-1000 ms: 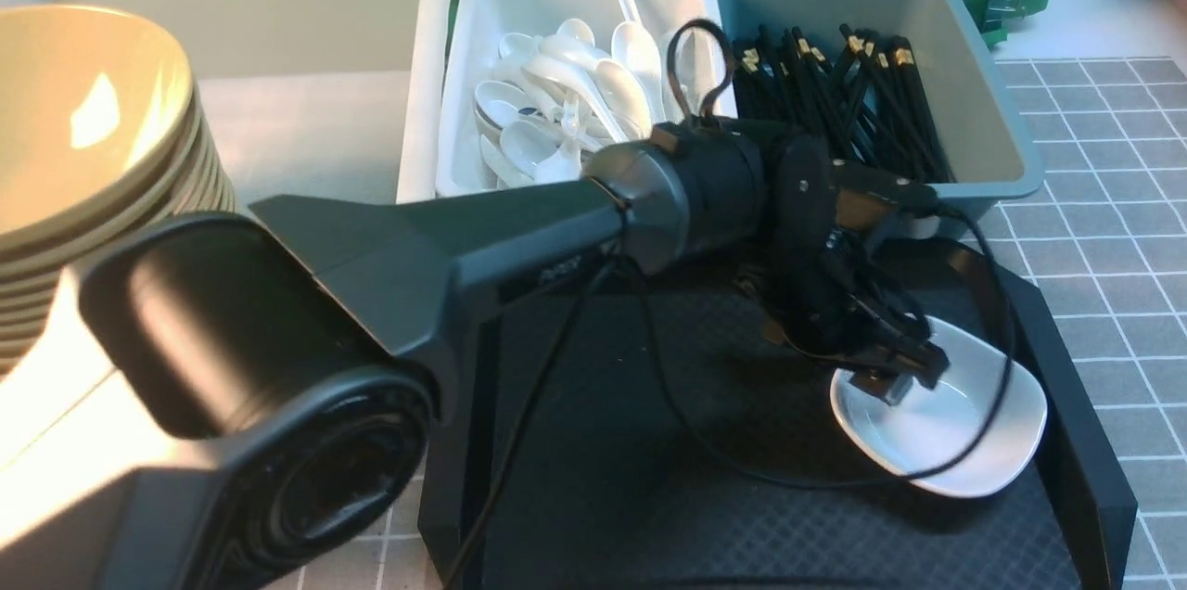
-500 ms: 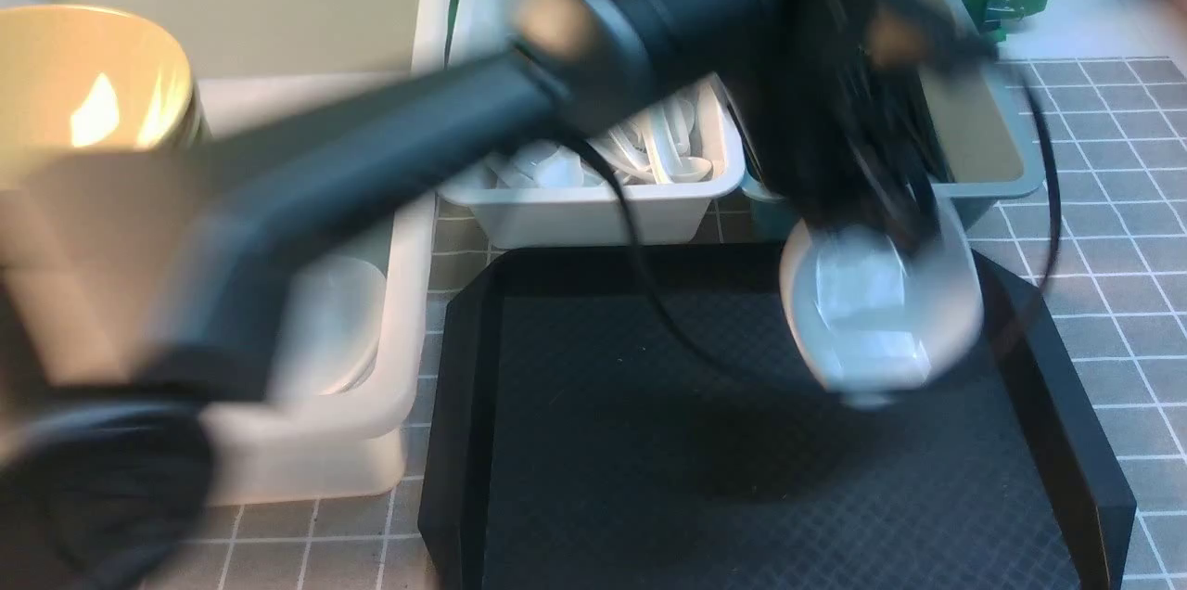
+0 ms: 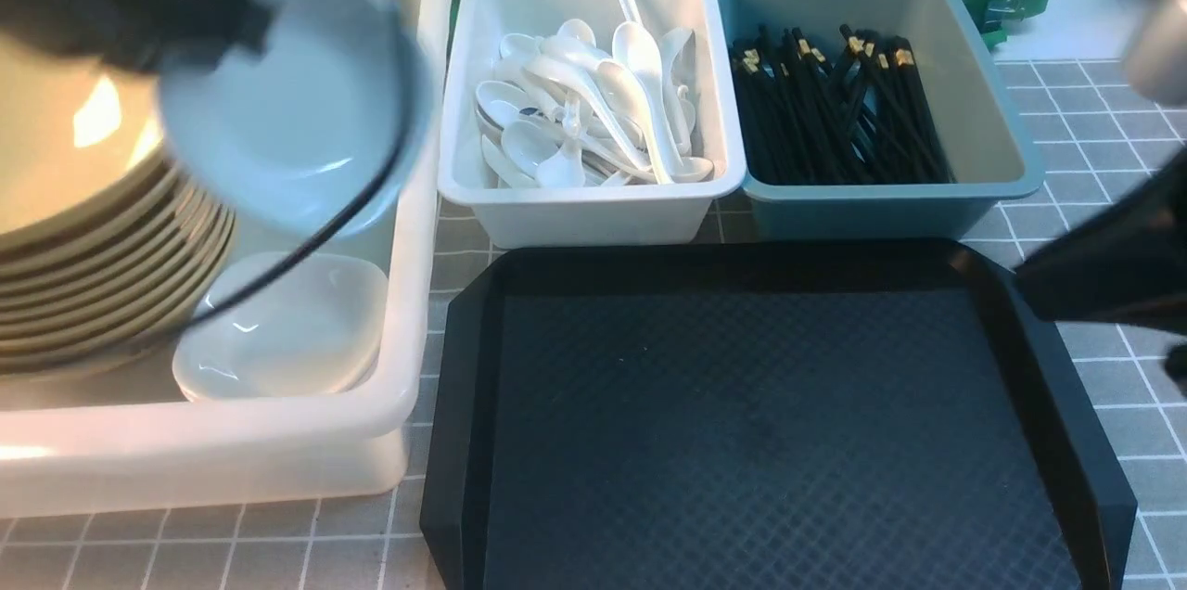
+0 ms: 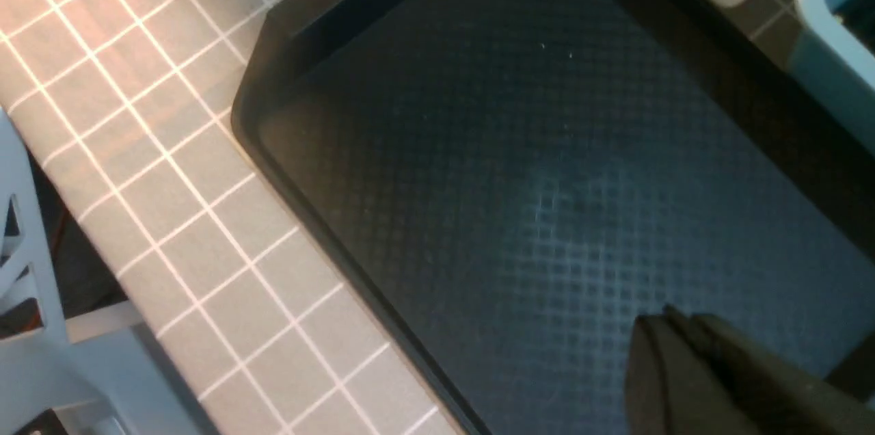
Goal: On grey table put chopsticks spoon bowls plates into blue grey white boxes.
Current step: 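Place the white bowl into the white bin with the other dishes with the left gripper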
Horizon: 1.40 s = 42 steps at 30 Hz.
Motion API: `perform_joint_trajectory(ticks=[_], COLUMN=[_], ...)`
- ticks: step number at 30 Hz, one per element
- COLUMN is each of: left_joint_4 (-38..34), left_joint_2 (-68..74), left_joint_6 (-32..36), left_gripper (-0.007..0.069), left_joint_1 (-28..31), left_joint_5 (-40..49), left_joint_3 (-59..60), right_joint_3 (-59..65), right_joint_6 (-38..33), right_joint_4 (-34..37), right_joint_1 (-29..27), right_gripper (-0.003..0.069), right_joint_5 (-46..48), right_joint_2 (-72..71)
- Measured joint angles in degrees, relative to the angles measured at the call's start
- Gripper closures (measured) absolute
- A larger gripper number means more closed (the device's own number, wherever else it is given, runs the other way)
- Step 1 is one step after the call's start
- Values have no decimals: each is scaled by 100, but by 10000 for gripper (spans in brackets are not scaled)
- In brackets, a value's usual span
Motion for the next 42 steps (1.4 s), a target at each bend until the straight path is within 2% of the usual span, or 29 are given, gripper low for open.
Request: perform_joint_trajectory(ticks=[7, 15, 19, 20, 21, 25, 29, 33, 38, 40, 42], left_joint_4=[-38, -54, -121, -114, -114, -120, -195, -360, -750, -818, -745], left_joint_2=[-91, 565, 929, 1022, 1038, 1026, 754, 515, 385, 385, 385], left_joint_6=[-19, 37, 245, 397, 397, 770, 824, 830, 1056, 1099, 1056], left_gripper=[624, 624, 598, 561, 555, 374, 166, 85, 82, 114, 190], left_joint_1=[632, 655, 655, 660, 657, 664, 664, 664, 664, 664, 664], left_joint_5=[-665, -1158, -1192, -1192, -1192, -1133, -1038, -902, -672, -533, -423], left_joint_3=[1263, 1350, 1350, 1350, 1350, 1350, 1350, 1230, 1028, 1023, 1020], right_joint_3=[-42, -42, -42, -42, -42, -42, -42, -42, -42, -42, -42], right_joint_6=[-24, -24, -42, -64, -65, -143, -197, -220, -289, -293, -300], right_joint_4=[23, -7, -7, -7, -7, -7, -14, -14, -14, -14, -14], right_joint_1=[291, 322, 322, 322, 322, 322, 322, 322, 322, 322, 322], right_gripper=[614, 614, 614, 614, 614, 614, 609, 607, 604, 603, 603], right_joint_5=[-227, -261, -263, -268, -268, -273, -294, -358, -441, -454, -467], right_joint_2=[139, 139, 139, 139, 139, 145, 146, 146, 151, 151, 151])
